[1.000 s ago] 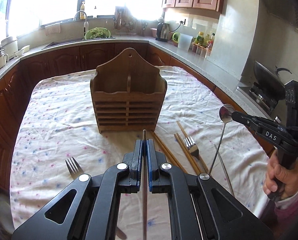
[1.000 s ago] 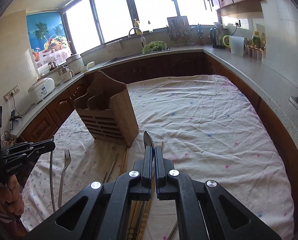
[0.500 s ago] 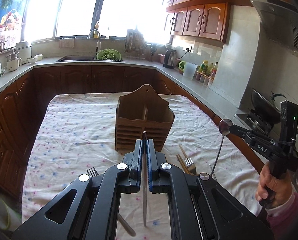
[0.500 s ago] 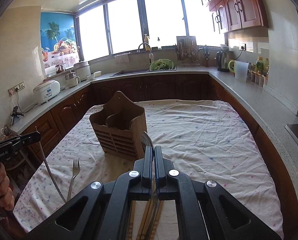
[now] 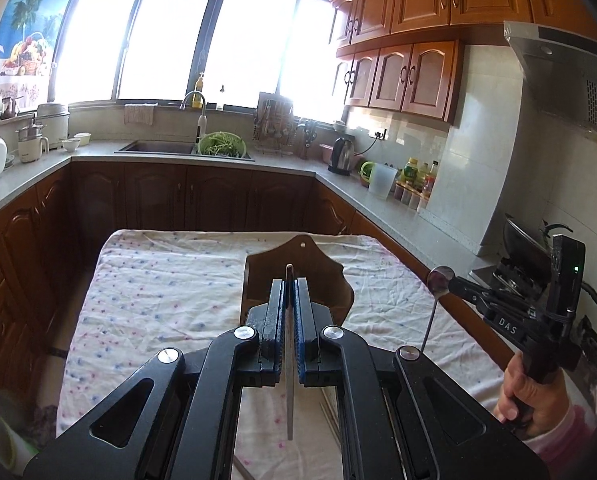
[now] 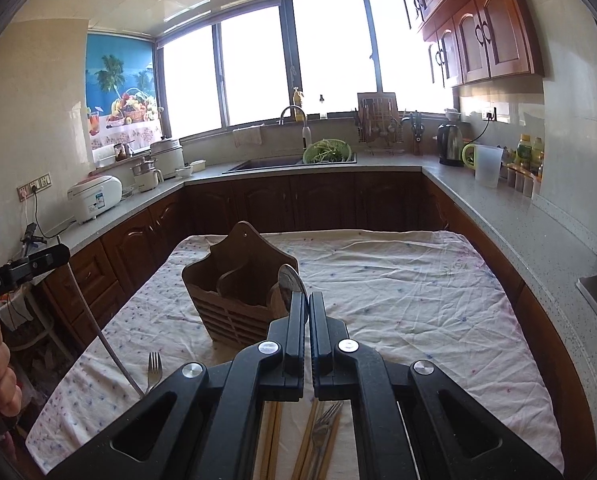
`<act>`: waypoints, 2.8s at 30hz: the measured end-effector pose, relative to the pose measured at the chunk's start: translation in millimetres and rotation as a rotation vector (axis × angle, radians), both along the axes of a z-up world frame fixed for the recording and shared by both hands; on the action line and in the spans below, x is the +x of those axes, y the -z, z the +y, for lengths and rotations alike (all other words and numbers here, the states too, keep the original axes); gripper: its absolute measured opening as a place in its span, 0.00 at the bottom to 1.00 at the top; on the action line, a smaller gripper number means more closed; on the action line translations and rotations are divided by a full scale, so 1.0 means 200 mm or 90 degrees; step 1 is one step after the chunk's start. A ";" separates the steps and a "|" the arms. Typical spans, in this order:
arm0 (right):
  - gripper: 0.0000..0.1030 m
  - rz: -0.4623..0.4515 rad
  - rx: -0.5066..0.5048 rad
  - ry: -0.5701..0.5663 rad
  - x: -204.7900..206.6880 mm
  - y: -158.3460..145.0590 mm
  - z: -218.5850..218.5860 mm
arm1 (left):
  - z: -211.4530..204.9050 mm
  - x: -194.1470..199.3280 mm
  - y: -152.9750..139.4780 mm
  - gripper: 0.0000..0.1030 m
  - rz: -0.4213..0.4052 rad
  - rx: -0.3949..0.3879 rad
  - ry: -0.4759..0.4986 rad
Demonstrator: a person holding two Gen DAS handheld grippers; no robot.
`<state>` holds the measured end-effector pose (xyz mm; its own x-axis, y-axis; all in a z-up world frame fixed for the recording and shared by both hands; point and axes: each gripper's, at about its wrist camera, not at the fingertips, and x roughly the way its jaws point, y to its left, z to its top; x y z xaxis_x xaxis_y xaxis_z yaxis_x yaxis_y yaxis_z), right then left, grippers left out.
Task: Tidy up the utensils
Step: 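Lift the chopstick and spoon and carry both over the wooden utensil holder, then open the left tool dropping the chopstick in while the right tool releases the spoon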
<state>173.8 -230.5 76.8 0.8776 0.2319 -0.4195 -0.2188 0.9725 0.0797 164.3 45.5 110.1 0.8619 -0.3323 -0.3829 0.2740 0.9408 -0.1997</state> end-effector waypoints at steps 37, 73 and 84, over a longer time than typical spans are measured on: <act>0.02 -0.076 -0.046 0.023 0.63 0.19 0.24 | -0.07 0.83 0.20 0.04 -0.009 0.007 -0.067; 0.41 0.031 0.065 0.000 0.50 0.25 0.05 | -0.02 0.68 0.25 0.59 0.036 -0.012 -0.075; 0.87 0.042 0.120 0.019 0.21 0.21 -0.17 | -0.05 0.37 0.34 0.85 0.085 -0.005 -0.080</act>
